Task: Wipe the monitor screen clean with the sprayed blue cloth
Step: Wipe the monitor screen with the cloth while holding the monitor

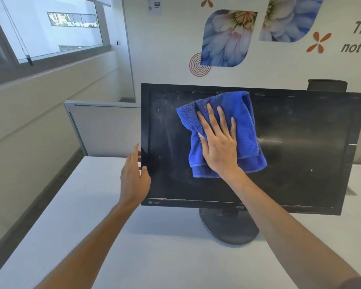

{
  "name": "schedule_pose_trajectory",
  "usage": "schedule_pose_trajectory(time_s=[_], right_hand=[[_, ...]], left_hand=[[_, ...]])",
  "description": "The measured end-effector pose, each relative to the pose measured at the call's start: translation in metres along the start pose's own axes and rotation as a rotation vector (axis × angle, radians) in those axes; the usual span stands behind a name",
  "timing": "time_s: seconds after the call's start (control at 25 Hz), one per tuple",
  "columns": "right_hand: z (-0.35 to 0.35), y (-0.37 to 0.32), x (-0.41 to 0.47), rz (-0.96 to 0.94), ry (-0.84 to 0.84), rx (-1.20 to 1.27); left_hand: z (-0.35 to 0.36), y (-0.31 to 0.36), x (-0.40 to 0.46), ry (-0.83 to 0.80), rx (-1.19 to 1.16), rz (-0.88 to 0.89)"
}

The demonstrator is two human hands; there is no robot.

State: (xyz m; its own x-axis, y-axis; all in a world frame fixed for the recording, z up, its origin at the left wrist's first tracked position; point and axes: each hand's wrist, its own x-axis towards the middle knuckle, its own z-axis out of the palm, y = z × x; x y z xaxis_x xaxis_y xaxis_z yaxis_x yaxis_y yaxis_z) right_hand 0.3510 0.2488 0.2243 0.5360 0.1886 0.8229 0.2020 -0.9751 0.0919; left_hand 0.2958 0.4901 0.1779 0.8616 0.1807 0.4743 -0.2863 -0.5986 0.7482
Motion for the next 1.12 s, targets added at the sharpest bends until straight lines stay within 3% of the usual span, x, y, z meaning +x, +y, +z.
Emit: schedule_pose_trajectory(time_s=[0.52, 1.12], right_hand=[[0.005, -0.105, 0.089, -0.151, -0.03, 0.087], [-0.001, -0.084, 0.019, -0.321, -0.218, 0.147]], left_hand=[[-0.019, -0.005, 0.019, -0.192, -0.126, -0.023], [-0.027, -0.009, 0.02, -0.232, -0.165, -0.111]])
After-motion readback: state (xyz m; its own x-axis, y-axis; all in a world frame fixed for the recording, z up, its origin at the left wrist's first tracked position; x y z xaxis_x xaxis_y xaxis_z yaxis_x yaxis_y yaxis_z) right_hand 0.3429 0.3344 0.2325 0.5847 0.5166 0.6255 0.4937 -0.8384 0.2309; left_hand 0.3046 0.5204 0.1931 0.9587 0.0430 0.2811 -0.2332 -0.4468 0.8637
